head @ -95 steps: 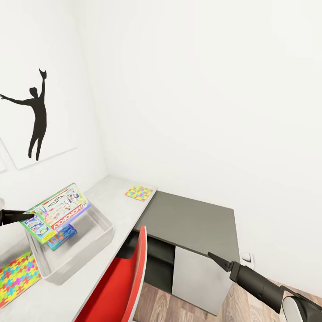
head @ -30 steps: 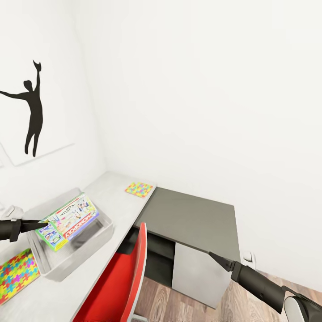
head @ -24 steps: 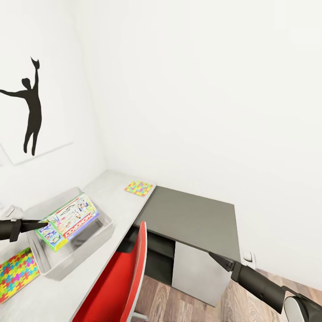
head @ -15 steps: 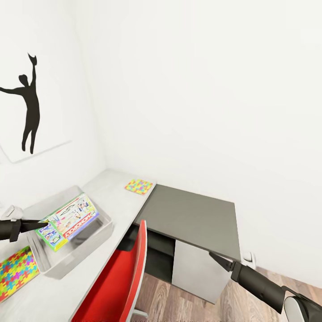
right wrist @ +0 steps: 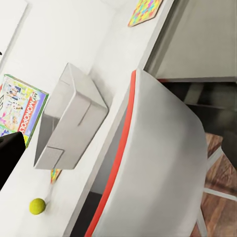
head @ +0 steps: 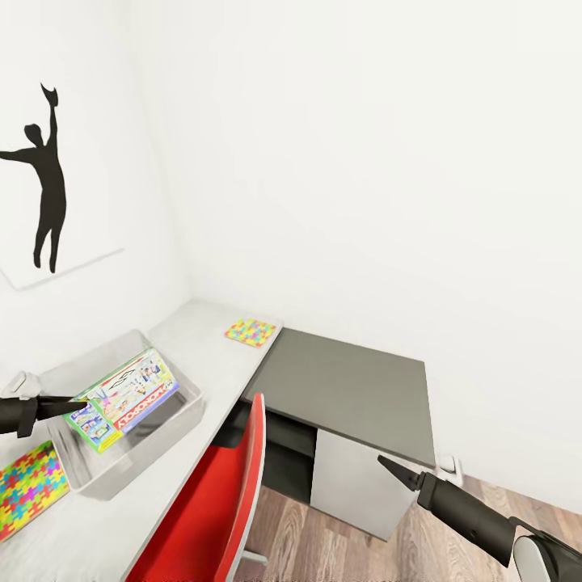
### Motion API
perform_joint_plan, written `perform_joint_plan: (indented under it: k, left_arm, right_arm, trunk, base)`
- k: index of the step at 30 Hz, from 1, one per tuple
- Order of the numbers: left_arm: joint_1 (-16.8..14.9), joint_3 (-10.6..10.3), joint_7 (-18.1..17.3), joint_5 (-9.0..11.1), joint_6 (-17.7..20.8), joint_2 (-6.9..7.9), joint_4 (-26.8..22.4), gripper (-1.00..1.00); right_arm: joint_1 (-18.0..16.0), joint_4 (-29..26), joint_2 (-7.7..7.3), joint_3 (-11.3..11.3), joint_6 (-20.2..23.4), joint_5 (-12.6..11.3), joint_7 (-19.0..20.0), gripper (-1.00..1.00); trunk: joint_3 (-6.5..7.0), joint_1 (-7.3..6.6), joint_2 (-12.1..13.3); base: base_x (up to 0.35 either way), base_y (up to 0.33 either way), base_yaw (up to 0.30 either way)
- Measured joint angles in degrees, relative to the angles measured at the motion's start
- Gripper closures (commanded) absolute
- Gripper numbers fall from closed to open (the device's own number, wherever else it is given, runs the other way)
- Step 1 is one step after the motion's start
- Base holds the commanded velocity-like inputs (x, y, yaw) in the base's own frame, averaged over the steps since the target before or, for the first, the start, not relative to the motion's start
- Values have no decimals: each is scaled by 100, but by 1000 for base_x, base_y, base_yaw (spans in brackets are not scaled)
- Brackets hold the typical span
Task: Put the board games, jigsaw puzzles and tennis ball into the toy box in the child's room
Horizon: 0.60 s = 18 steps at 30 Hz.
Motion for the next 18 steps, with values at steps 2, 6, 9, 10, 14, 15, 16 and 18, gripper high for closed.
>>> perform_joint_plan:
  k: [2,6,9,10,14,15,16,18]
  left_arm:
    - [0,-1,0,-2,-4,2,0,100]
    - [0,-3,0,-12,-12,11,0,100]
    - [0,-3,0,-53,-25,14,0,100]
    - [0,-2,0,-70,-35,14,0,100]
    - [1,3,0,-169,-117,14,0,100]
    - [1,4,0,-177,-124,14,0,-100]
    - [-8,-28,9,-210,-157,-18,27,-100]
    - [-9,-92,14,-249,-221,-83,-17,-100]
  right_arm:
    - [0,1,0,-3,1,0,0,-100]
    - [0,6,0,-6,2,0,0,-100]
    - [0,7,0,-7,1,0,0,-100]
    - [0,7,0,-7,0,-1,0,-100]
    - [0,7,0,-7,-1,5,-9,-100]
    - [0,7,0,-7,-1,5,-9,-100]
    - [0,24,-32,-39,7,-26,0,-100]
    - [0,25,-97,-87,8,6,-7,-100]
  trunk:
    - [-19,0,0]
    - [-54,0,0]
    - [-69,0,0]
    - [-71,0,-1]
    - [-76,0,-1]
    - [-76,0,-1]
    - [-76,0,-1]
    - [-76,0,-1]
  base:
    - [0,0,0]
    - [0,0,0]
    - [0,0,0]
    - [0,0,0]
    - [0,0,0]
    - [0,0,0]
    - [0,0,0]
    - [0,0,0]
